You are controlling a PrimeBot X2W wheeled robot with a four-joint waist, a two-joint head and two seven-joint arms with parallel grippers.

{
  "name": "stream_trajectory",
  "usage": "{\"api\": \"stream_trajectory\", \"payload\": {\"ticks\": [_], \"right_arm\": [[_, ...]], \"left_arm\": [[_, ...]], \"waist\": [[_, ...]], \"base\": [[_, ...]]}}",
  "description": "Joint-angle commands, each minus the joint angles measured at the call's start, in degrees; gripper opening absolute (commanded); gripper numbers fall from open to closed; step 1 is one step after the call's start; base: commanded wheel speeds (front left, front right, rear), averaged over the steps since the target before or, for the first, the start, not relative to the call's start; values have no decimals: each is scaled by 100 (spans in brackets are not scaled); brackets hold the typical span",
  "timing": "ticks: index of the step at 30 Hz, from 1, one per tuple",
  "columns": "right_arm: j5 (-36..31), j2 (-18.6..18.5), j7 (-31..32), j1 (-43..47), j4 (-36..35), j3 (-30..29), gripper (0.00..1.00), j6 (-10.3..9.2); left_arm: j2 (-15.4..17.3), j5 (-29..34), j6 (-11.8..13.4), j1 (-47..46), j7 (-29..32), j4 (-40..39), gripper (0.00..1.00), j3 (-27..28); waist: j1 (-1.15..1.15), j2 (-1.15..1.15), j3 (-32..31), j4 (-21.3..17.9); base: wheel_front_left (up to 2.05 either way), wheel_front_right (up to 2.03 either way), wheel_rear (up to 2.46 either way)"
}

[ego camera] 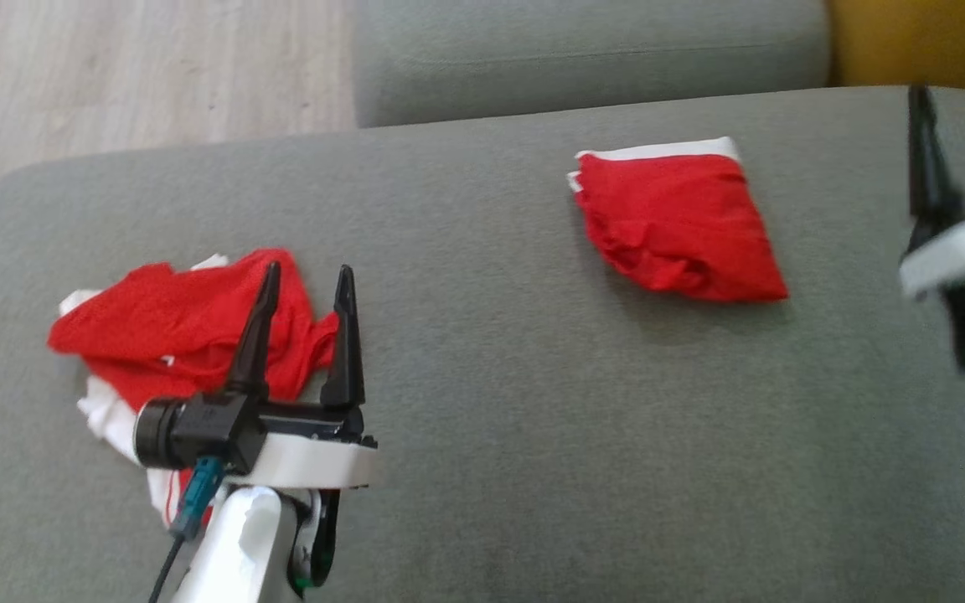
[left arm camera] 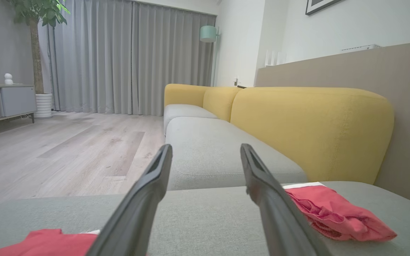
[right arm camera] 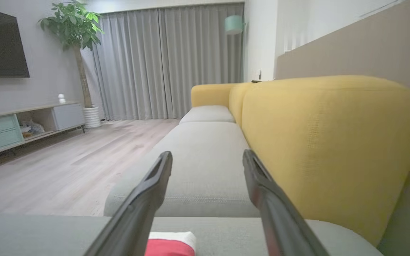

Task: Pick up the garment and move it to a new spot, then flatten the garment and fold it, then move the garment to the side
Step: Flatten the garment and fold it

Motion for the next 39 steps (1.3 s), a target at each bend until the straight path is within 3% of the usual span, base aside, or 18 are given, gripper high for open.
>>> {"api": "stream_trajectory", "payload": {"ticks": [1,5,9,15,20,21,22,26,30,39], "right_arm": [[-201,155,-59,304,-285,-68,100,-9],[-897,976,-60,1362,-1028,-888,100,-9],[-1231,1628,5,2045,-1443,-1211,100,-9],[-1502,1905,228,2352,-1934,-1481,100,-9],[-1636,1877,526,2132,-2223,-1471,100,-9],[-1640,1849,592,2034,-2248,-1454,39,-9],[-1634,1814,652,1918,-2271,-1450,0,-9],[-1624,1704,834,1484,-2196,-1539,0,-9],[-1715,1574,1060,770,-1689,-1553,0,-9],[-2398,1491,909,-1033,960,-2596,0,-9]], "left_arm": [[38,-51,21,-107,-46,-219,100,226],[38,-283,-20,86,-46,-304,100,342],[38,-382,-125,259,-46,-314,100,474],[38,-305,-199,248,-46,-292,100,468],[38,-190,-265,99,-46,-259,100,327],[38,-170,-275,55,-46,-258,100,293],[38,-155,-286,7,-46,-260,100,251],[38,-148,-308,-160,-46,-269,100,113],[38,-149,-325,-304,-46,-213,100,-24],[38,-99,-428,-554,-46,-97,100,-291]], "waist": [[1,0,-58,-92],[1,0,-112,-252],[1,0,-102,-304],[1,0,1,-208],[1,0,291,-14],[1,0,374,37],[1,0,484,102],[1,0,829,323],[1,0,1164,575],[1,0,1590,1071]], "base": [[0,0,0],[0,0,0],[0,0,0],[0,0,0],[0,0,0],[0,0,0],[0,0,0],[0,0,0],[0,0,0],[0,0,0]]}}
